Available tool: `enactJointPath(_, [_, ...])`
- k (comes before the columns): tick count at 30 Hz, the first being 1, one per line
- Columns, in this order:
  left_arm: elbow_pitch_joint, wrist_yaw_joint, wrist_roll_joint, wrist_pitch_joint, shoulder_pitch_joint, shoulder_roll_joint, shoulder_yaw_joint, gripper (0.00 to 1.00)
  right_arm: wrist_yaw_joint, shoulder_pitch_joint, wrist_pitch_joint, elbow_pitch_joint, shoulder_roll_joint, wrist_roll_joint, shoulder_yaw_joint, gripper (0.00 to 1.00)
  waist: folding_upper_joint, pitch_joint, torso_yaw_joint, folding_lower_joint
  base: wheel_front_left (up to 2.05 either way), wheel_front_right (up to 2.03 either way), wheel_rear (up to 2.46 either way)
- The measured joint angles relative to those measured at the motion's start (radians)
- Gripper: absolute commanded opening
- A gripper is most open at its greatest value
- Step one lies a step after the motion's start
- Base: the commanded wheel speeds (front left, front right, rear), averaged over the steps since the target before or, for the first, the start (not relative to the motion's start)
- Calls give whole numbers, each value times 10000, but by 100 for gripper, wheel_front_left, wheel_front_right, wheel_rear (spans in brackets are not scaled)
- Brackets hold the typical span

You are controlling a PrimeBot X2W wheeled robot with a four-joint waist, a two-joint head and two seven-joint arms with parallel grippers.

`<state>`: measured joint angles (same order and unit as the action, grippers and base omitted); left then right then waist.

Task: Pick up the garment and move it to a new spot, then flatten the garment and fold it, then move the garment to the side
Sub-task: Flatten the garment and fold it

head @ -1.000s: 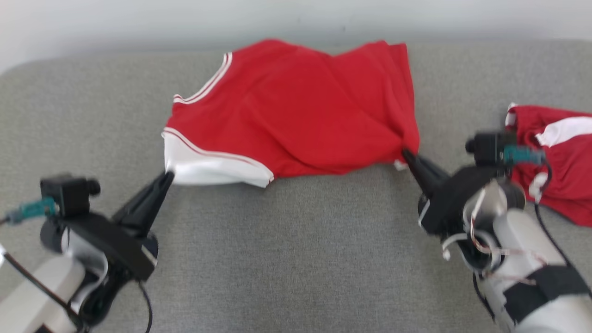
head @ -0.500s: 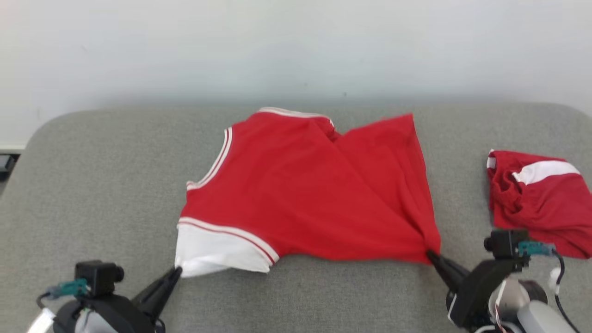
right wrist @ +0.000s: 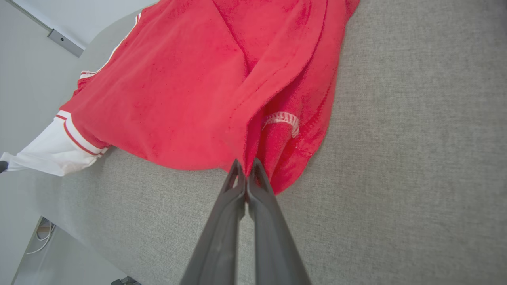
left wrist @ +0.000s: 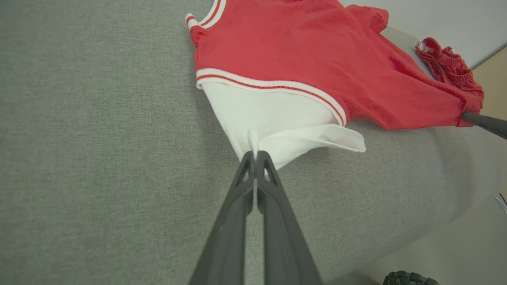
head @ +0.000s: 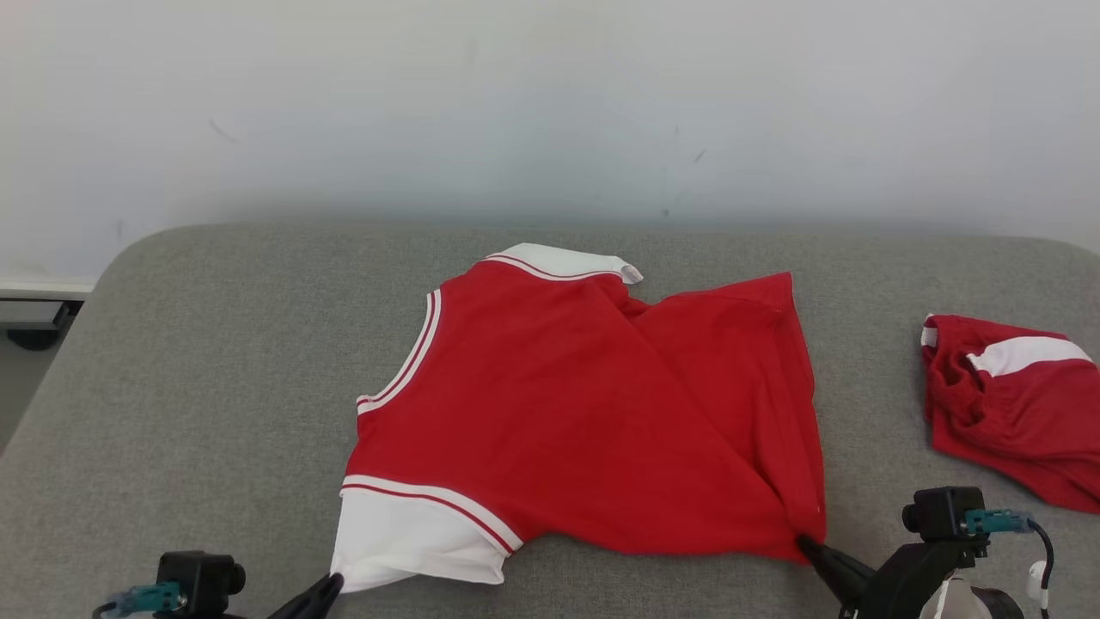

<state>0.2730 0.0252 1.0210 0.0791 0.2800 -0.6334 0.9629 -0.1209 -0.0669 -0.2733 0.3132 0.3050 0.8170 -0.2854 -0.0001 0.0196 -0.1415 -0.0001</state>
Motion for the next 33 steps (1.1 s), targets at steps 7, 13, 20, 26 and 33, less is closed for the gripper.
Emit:
enactJointPath(7, [4,-163,-69,-94,156,-79,-88,0,514,-933,-221,627,-25,301,627,0,1,-272,-15,1,0,0,0])
enactJointPath(13, [8,-159,-81,-174,407,17,-92,0,779,-1856,-560,1377,12,274,619,0,1,-531,-114,2,0,0,0])
enactJointPath(20, [117,-295,-56,-113,384,167,-117,100,780,-1985,-700,1714,-88,257,433,100,1,-609,-116,2,0,0,0])
enactJointPath(26, [213,-614,-84,309,369,167,-408,100,675,-2037,-566,1390,-52,134,309,100,2,-573,138,2,0,0,0])
enactJointPath(33, [-234,-800,-25,872,288,146,-780,100,593,-941,25,105,293,-142,397,100,2,-469,437,1,0,0,0])
